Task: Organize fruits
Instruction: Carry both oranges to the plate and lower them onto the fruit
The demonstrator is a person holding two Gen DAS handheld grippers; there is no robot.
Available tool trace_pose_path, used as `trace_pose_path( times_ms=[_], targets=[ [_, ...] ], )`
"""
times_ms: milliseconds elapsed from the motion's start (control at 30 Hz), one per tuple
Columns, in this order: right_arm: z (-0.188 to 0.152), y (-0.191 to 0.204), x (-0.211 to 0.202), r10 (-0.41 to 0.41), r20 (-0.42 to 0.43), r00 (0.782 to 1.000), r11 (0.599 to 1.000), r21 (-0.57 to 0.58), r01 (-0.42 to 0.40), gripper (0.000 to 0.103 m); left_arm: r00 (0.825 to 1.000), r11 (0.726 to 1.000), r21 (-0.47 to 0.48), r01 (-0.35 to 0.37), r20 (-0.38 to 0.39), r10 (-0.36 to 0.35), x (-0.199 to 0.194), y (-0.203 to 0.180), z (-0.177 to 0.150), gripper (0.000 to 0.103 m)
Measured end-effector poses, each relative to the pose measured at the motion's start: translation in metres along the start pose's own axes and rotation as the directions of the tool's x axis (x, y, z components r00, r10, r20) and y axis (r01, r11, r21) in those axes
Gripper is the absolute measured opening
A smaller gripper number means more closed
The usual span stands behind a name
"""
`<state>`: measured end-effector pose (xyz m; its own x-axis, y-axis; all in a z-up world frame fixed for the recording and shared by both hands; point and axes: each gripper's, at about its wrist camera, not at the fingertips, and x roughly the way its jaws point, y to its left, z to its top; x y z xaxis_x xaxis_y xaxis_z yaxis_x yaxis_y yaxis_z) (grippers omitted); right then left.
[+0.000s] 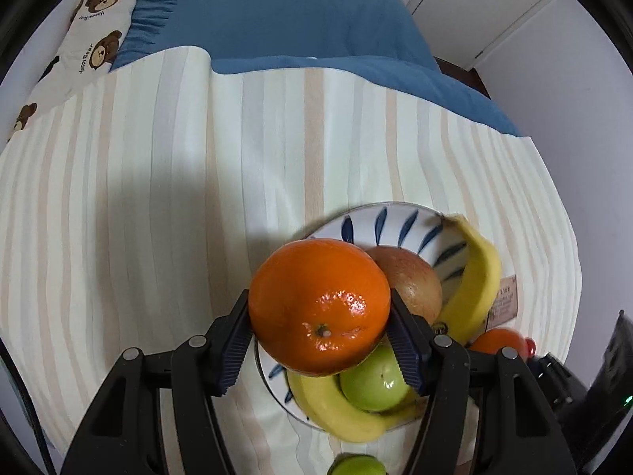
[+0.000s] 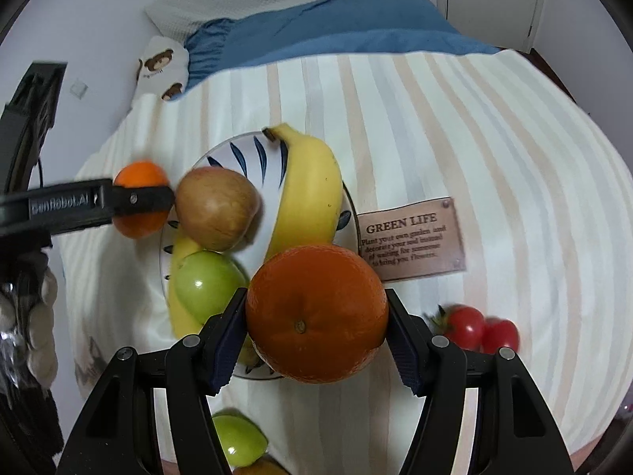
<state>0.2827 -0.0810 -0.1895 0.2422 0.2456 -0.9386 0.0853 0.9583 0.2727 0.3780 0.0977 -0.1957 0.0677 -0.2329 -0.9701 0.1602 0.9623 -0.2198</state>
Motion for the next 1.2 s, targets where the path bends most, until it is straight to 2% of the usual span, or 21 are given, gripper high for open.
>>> trace_pose_path(
  times_ms=[167,300,567,667,1200],
  targets=[
    [-0.002,0.003,0.012,-0.028,0.005,1.000,0.999,-0.017,0.029,0.068,1.000,1.000,-0.015,0.002,-0.001,-0.002,0.000,0.009,-0.001,0.061],
    [-0.004,0.003,0.012,-0.030,0.013,0.999,0.999,-0.018,0.030,0.068,0.999,1.000,-0.028,0.008,-0.041,-0.009,0.012,0.015,-0.017,0.062],
    [-0.008,0.005,0.013,-0.050,0.033,0.998,0.998,-0.026,0.050,0.068,0.999,0.999,-0.023,-0.022,-0.030,0.021,0.011,0.017,-0.034,0.063],
    [-0.008,0.004,0.014,-0.033,0.025,0.999,0.999,-0.012,0.033,0.068,0.998,0.999,-0.020,-0.048,-0.044,0.047,0.016,0.019,-0.040,0.062],
    [-0.015,0.009,0.030,0.000,0.001,1.000,1.000,0.014,0.000,0.068,0.998,0.998,-0.025,-0.054,-0.047,0.052,0.018,0.016,-0.044,0.062]
  ],
)
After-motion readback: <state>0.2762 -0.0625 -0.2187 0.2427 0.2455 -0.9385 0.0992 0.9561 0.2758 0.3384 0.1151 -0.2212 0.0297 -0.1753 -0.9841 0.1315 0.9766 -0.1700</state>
